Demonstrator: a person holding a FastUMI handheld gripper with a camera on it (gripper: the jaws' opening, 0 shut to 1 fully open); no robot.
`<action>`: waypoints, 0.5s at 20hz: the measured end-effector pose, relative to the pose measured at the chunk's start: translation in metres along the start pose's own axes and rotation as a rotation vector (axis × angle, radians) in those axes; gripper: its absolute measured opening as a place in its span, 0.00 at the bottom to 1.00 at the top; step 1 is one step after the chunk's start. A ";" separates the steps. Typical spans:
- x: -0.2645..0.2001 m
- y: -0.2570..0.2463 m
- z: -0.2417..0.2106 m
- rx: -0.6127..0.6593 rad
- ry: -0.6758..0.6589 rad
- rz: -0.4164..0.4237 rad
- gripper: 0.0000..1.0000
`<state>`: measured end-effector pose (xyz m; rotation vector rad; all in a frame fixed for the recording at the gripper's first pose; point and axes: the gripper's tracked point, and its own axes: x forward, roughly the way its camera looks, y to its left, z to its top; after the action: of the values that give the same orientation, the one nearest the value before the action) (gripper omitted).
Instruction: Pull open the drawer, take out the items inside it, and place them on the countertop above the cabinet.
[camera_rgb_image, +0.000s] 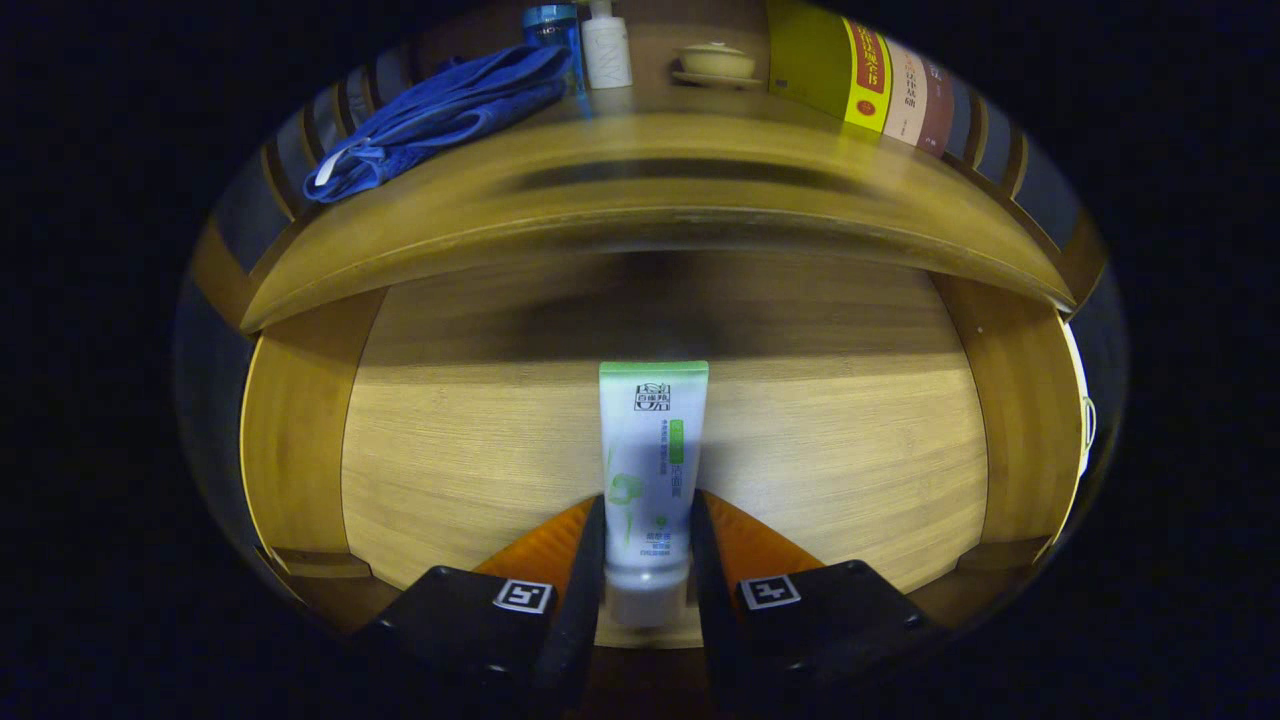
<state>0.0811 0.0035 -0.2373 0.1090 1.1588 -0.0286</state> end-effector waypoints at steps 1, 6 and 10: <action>-0.005 0.002 0.001 -0.011 -0.017 0.005 0.54; -0.036 -0.003 0.011 -0.052 -0.149 0.021 0.54; -0.055 0.005 0.011 -0.019 -0.223 0.086 0.54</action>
<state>0.0695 0.0059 -0.1819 0.1347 0.9307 0.0454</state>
